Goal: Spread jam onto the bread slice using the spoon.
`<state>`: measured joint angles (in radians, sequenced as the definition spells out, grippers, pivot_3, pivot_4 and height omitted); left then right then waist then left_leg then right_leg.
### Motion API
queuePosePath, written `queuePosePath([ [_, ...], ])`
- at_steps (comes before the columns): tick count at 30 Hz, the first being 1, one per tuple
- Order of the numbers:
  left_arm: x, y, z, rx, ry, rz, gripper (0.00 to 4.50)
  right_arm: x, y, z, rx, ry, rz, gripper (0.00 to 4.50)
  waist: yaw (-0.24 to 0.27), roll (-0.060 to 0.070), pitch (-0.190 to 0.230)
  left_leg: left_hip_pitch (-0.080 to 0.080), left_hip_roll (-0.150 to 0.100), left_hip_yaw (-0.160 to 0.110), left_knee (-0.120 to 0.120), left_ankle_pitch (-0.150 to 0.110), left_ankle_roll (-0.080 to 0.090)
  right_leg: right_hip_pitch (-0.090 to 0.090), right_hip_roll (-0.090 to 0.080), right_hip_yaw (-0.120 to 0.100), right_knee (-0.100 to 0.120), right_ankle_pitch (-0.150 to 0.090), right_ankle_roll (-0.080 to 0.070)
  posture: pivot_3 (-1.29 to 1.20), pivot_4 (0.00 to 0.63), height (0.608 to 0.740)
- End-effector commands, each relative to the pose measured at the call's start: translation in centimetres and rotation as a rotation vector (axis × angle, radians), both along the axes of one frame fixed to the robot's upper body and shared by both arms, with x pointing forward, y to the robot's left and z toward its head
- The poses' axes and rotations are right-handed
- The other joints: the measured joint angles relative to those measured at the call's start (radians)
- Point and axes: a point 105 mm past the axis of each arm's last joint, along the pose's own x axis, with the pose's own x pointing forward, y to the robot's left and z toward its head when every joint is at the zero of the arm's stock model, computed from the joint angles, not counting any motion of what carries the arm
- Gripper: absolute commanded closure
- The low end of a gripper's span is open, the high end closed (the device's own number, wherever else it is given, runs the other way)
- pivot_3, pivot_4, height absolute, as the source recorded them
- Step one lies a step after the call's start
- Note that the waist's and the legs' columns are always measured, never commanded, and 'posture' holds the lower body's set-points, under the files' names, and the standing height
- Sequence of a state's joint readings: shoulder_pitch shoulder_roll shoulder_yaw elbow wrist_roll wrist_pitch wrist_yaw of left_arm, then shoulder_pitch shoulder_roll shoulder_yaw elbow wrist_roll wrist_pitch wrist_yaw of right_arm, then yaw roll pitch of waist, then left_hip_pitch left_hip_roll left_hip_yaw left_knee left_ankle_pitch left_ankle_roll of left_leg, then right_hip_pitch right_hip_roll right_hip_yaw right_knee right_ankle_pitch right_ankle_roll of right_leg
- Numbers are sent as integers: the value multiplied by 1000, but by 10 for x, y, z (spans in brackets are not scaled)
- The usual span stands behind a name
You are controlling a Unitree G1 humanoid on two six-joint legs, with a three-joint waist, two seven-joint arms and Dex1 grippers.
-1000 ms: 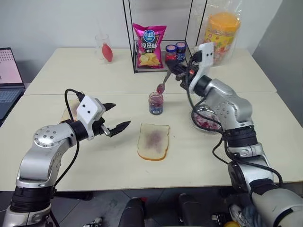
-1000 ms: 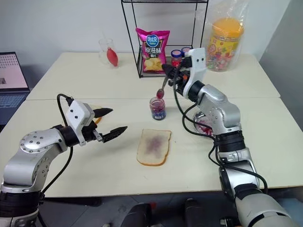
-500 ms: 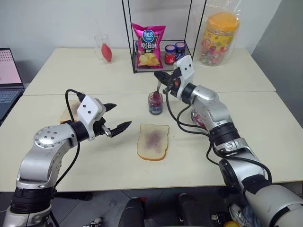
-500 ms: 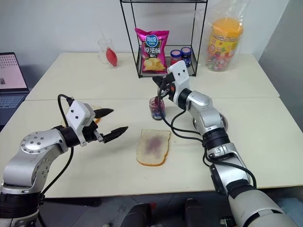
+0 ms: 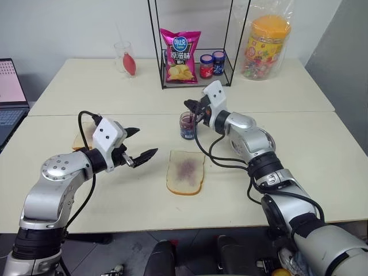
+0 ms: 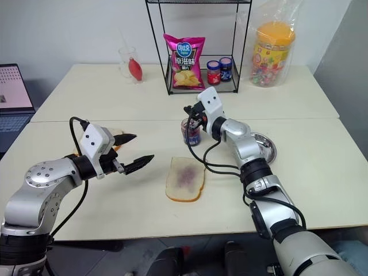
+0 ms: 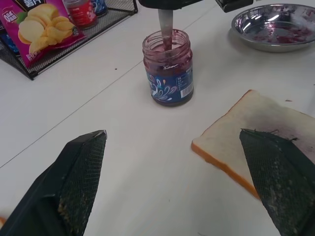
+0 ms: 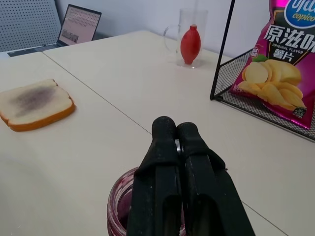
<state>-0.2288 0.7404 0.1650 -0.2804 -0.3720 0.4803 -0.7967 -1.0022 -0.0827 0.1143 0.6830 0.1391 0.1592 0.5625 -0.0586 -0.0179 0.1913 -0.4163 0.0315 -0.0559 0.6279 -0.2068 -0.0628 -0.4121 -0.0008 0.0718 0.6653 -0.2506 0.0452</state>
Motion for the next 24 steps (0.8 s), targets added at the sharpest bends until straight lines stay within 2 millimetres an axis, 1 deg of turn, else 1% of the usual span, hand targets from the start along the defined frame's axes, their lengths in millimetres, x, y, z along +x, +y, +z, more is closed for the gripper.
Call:
queuePosePath([
  [1, 0, -1, 14, 15, -64, -10, 0, 2, 3, 10, 116, 106, -6, 4473, 0, 0, 0, 0, 0, 0, 0, 0, 0, 0, 0, 0, 0, 0, 0, 0, 150, 740],
  [6, 0, -4, 13, 16, -67, -15, 0, 8, -5, 14, 199, 198, -42, 4473, 0, 0, 0, 0, 0, 0, 1, 0, 0, 0, 0, 0, 1, 0, 0, 0, 150, 740],
  [15, 1, -9, 16, 17, -70, -24, 0, 15, -17, 28, 326, 264, -86, 4473, 0, 0, 0, 0, 0, 0, 0, 0, 0, 0, 0, 0, 0, 0, 0, 0, 150, 740],
  [24, 2, -11, 18, 20, -71, -32, 0, 17, -23, 34, 441, 351, -97, 4473, 0, 0, 0, 0, 0, 0, 0, 0, 0, 0, 0, 0, 0, 0, 0, 0, 150, 740],
])
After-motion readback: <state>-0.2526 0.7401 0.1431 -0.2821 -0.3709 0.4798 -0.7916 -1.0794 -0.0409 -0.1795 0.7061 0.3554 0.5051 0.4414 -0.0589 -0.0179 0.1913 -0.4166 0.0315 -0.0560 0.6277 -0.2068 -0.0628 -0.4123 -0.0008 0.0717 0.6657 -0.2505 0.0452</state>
